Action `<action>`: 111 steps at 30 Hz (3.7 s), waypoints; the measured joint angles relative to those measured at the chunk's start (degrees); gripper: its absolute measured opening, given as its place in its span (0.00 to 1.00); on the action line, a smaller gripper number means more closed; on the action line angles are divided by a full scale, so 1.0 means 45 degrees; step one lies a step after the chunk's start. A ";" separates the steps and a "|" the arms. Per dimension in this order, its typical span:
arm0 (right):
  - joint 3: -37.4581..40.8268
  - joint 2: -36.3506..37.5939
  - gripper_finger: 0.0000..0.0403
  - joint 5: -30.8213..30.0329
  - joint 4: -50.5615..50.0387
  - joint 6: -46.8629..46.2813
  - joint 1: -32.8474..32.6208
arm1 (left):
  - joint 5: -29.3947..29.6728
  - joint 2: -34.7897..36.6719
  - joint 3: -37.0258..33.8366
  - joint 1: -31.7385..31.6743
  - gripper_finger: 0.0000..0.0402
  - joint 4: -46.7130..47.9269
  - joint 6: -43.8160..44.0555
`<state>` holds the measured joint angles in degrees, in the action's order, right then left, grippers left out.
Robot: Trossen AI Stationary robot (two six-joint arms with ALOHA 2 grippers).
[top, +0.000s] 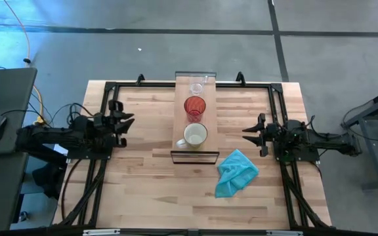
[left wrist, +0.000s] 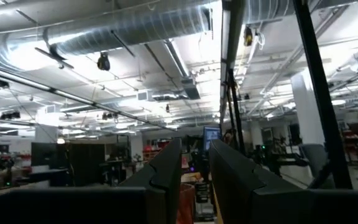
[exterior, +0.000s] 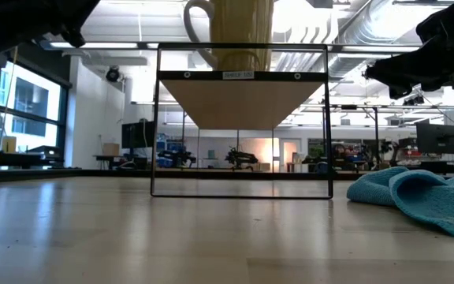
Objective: Stack small to large cups/mugs on shelf
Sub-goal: Return to Home Position
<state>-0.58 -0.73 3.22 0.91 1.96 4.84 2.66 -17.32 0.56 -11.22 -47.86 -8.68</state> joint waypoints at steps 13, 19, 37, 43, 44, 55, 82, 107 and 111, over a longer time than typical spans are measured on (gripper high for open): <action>0.0000 0.0000 0.29 0.0000 0.0000 0.0000 -0.0003 | 0.1307 0.1045 0.0000 0.0000 0.18 -0.0139 0.0327; 0.0000 0.0000 0.29 0.0000 -0.0002 0.0000 0.0000 | 0.1930 0.1166 0.0000 0.0000 0.18 -0.0053 0.0945; 0.0000 0.0000 0.29 -0.0005 0.0000 0.0000 -0.0001 | 0.1993 0.1166 0.0000 0.0000 0.18 -0.0224 0.1774; 0.0000 0.0000 0.29 -0.0005 0.0000 0.0000 -0.0001 | 0.2665 0.1166 0.0000 0.0005 0.18 -0.0432 0.2136; 0.0000 0.0000 0.29 -0.0005 0.0000 0.0000 0.0000 | 0.2778 0.1166 0.0000 0.0005 0.18 -0.0395 0.2140; 0.0000 0.0000 0.29 -0.0010 0.0000 0.0119 0.0000 | 0.3547 0.1152 -0.0005 0.0005 0.18 0.1015 0.2798; 0.0000 0.0000 0.29 -0.0010 0.0010 0.0131 -0.0005 | 0.2873 0.1249 -0.0005 0.0004 0.18 -0.2028 0.2039; 0.0000 -0.0092 0.29 -0.0029 -0.0005 0.0238 0.0000 | -0.0443 0.3779 -0.0015 0.0000 0.18 0.0906 0.2084; 0.0000 -0.0097 0.29 -0.0057 -0.0005 0.0238 0.0000 | -0.2429 0.3775 -0.0010 0.0005 0.18 0.1917 0.2121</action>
<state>-0.58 -1.17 2.97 0.89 3.03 4.84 -8.27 -0.34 0.51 -11.20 -39.23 0.86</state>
